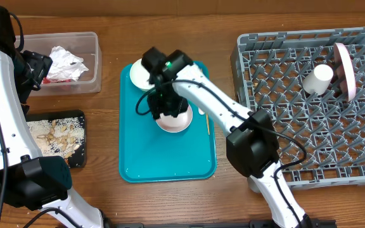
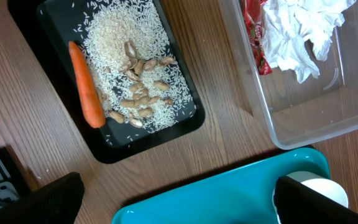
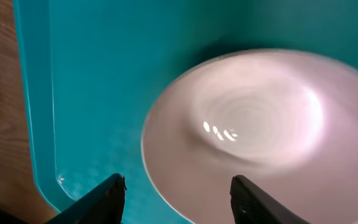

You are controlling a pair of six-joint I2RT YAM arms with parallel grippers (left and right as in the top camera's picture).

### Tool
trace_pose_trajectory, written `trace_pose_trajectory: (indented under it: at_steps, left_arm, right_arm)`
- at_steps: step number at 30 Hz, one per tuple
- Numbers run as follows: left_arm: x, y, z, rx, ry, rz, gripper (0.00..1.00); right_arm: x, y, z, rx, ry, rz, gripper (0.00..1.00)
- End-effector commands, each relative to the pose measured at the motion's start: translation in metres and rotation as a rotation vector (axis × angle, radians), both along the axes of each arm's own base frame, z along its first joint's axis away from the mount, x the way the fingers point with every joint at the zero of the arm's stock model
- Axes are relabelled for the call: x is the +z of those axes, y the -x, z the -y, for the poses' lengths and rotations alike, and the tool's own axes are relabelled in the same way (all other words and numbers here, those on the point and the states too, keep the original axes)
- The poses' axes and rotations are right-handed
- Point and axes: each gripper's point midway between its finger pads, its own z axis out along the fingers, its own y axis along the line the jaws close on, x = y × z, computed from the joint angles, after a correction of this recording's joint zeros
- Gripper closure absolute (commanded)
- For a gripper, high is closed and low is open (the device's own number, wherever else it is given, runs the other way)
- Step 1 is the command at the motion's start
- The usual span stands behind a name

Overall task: Sort waste into correct bins and load items into the dishwasher rack
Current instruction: 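Lower the right gripper onto the pink bowl and grasp its rim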

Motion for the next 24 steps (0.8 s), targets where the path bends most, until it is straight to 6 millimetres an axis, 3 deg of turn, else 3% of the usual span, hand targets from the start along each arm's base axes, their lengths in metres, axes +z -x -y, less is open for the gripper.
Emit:
trace_pose_trajectory:
  at_steps: [1,6,13,14,17,24]
  left_arm:
    - [0.002,0.002,-0.001,0.021,-0.014,0.0,0.0]
    - [0.002,0.002,-0.001,0.021,-0.013,0.001,0.0]
    - [0.002,0.002,-0.001,0.021,-0.013,0.001,0.0]
    - [0.002,0.002,-0.001,0.021,-0.014,0.0,0.0]
    - [0.002,0.002,-0.001,0.021,-0.013,0.0,0.0]
    - [0.002,0.002,-0.001,0.021,-0.014,0.0,0.0]
  right_arm:
    - [0.005,0.02,-0.015,0.069,-0.04,-0.006,0.42]
    - [-0.008,0.033,-0.032,0.116,-0.04,0.013,0.42]
    - [-0.011,0.031,-0.029,0.129,0.013,0.064,0.44]
    - [-0.011,0.031,-0.029,0.129,0.013,0.064,0.46]
    - [-0.011,0.031,-0.029,0.129,0.013,0.064,0.67]
    - [-0.011,0.03,-0.029,0.125,0.014,0.063,0.75]
